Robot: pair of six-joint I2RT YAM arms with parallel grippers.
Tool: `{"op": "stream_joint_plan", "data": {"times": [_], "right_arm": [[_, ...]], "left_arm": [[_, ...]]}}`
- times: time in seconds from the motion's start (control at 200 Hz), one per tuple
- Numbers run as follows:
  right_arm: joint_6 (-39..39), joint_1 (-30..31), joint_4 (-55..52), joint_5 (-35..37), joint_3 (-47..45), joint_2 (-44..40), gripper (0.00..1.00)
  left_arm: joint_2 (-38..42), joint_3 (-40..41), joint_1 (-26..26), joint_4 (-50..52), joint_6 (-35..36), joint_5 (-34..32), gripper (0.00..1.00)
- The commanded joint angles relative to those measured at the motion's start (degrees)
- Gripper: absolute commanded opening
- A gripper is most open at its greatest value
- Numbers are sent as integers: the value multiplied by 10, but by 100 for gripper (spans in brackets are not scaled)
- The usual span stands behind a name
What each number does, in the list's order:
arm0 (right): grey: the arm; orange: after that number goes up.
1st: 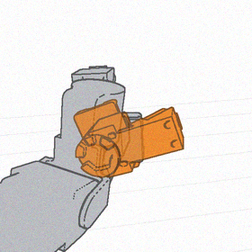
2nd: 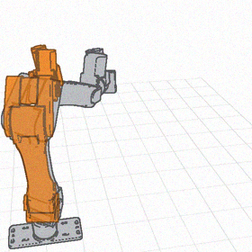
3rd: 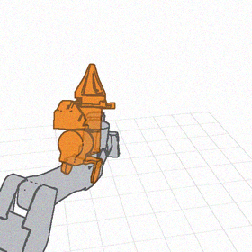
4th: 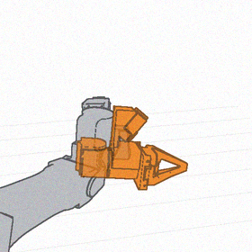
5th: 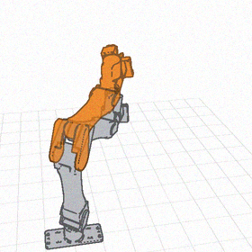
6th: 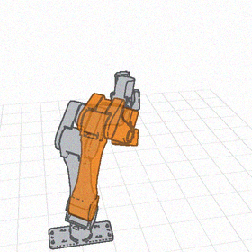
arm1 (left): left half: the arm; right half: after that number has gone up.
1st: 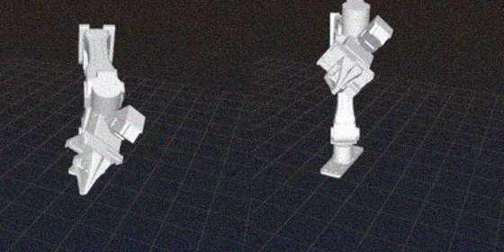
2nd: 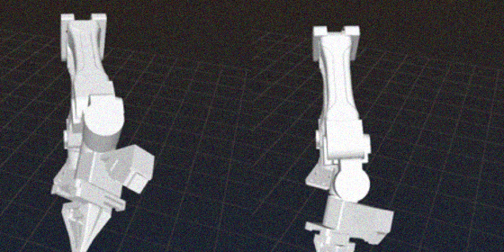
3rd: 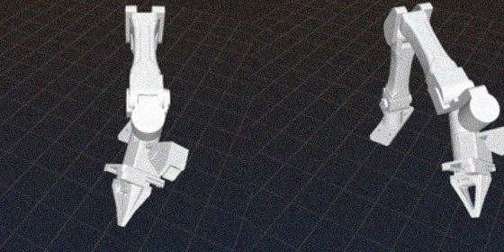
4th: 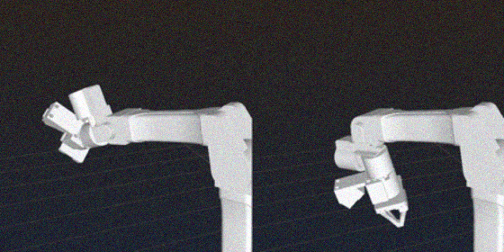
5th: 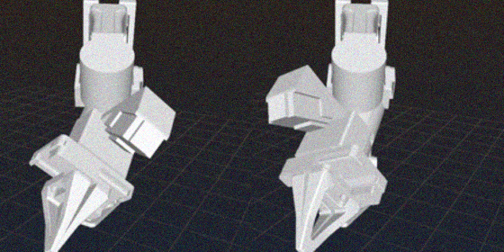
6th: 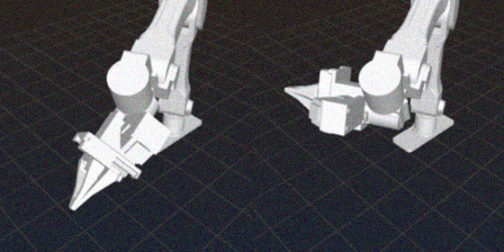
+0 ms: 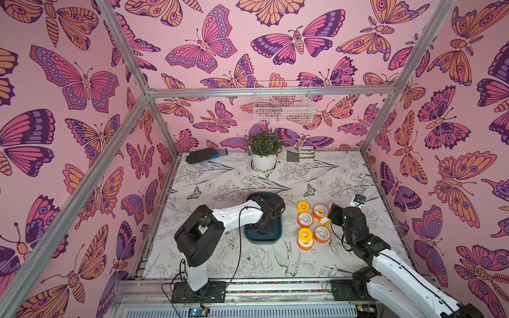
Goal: Put the sealing tape into the storage box
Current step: Place the sealing tape in the storage box.
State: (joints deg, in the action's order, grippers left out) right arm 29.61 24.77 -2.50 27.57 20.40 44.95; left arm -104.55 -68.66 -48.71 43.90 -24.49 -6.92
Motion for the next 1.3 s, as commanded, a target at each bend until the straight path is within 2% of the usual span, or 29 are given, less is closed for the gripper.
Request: {"op": "stream_joint_plan", "data": {"times": [0.0, 0.411, 0.741, 1.061, 1.247, 1.297], "right_arm": [[2, -4, 6, -1, 16, -2, 89], [1, -5, 7, -1, 16, 0, 89], [1, -5, 7, -2, 17, 2, 88], [1, -5, 7, -3, 18, 5, 89], [1, -5, 6, -4, 19, 5, 89], [0, -5, 6, -3, 19, 5, 89]], "left_arm": [[-17, -12, 11, -2, 4, -19, 10], [-45, -35, 32, -7, 11, -37, 10], [-10, -17, 34, -5, 16, 7, 19], [158, -2, 22, 6, 10, 60, 33], [309, 31, 22, 33, 0, 31, 40], [373, 46, 22, 36, -2, 16, 43]]}}
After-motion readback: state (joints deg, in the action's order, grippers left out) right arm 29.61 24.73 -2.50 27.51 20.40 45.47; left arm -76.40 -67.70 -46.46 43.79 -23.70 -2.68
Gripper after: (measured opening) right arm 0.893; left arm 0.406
